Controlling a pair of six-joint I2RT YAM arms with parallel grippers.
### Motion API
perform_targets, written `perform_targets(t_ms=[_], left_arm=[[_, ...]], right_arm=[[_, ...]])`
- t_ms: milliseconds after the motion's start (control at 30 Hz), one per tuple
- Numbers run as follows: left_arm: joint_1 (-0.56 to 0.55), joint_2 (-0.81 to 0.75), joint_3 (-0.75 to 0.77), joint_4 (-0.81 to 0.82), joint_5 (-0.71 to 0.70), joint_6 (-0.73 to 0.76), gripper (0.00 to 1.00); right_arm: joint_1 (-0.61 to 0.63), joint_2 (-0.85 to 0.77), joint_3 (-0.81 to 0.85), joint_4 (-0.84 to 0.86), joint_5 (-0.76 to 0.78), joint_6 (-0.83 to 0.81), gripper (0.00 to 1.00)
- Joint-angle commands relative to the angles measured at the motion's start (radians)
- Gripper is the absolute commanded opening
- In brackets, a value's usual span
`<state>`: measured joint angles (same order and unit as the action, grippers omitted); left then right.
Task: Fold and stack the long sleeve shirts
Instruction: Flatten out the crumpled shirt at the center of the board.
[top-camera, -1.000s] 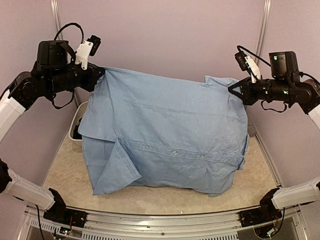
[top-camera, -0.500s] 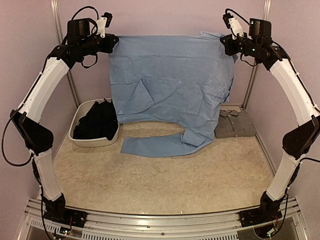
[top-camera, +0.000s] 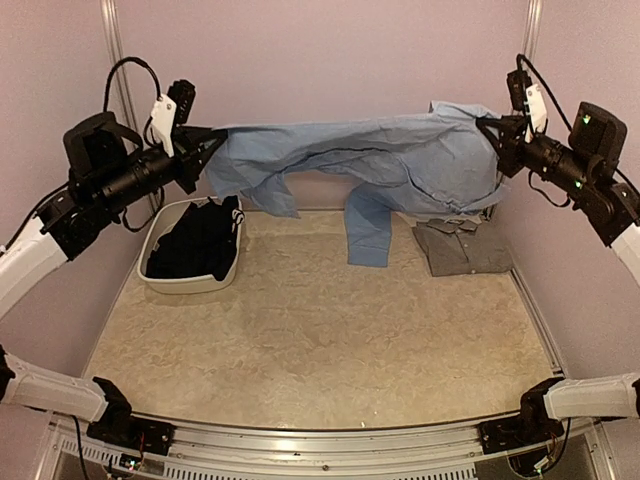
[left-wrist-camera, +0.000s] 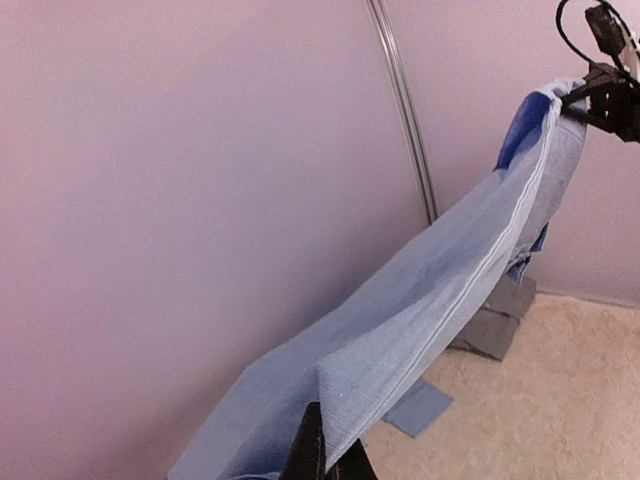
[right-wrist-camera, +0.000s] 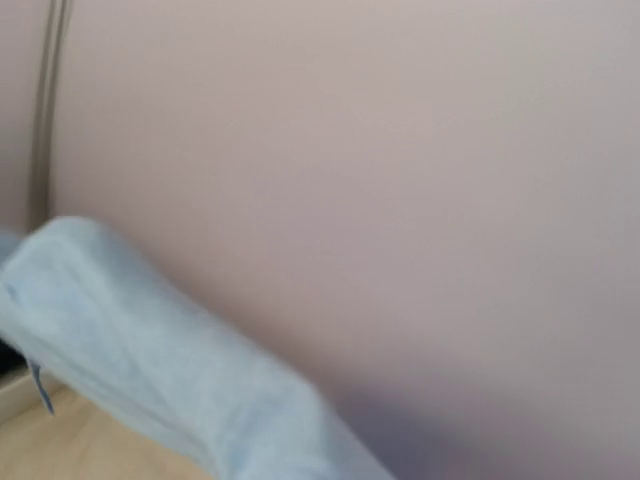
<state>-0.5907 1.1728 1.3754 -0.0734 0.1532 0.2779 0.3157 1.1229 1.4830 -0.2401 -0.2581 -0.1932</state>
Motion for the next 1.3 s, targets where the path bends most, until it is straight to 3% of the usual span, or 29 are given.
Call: perform_targets(t_ms=[0,67,167,400,600,800,933,1033,1267], left_arm=[[-0.068,0.022,-0.312,-0.005,-0.081,-0.027,0.00],[-0.111,0.040,-0.391,-0.055,-0.115,-0.070,0.00],[-0.216,0.052,-0.436,-0.101,-0.262,-0.084,0.00],[-0.261,0.055,-0.456,-0.306,-0.268,-0.133,0.00],[-0.290,0.099,-0.519,-0.372,-0.300,-0.151,0.00],[-0.307,0.129,-0.488,-0.402,-0.256,-0.150,0.01],[-0.330,0.147,-0.471,-0.435,-0.209,-0.157,0.02],[-0.335,0.160,-0.460,-0.447,-0.138,-0.163,0.03],[-0.385,0.187,-0.440,-0.501,-0.008,-0.219,0.15]], right_arm=[[-0.007,-0.163,-0.364,0.039,-0.068,0.105,0.00],[-0.007,-0.244,-0.503,0.022,-0.106,0.151,0.00],[-0.006,-0.302,-0.554,-0.089,-0.114,0.177,0.00],[-0.006,-0.370,-0.612,-0.233,-0.130,0.242,0.00],[0.032,-0.391,-0.730,-0.170,-0.167,0.330,0.00],[0.042,-0.387,-0.786,-0.219,-0.141,0.468,0.00],[0.049,-0.374,-0.750,-0.364,-0.027,0.604,0.03],[0.049,-0.351,-0.747,-0.416,-0.040,0.687,0.02],[0.052,-0.471,-0.817,-0.533,-0.009,0.844,0.06]])
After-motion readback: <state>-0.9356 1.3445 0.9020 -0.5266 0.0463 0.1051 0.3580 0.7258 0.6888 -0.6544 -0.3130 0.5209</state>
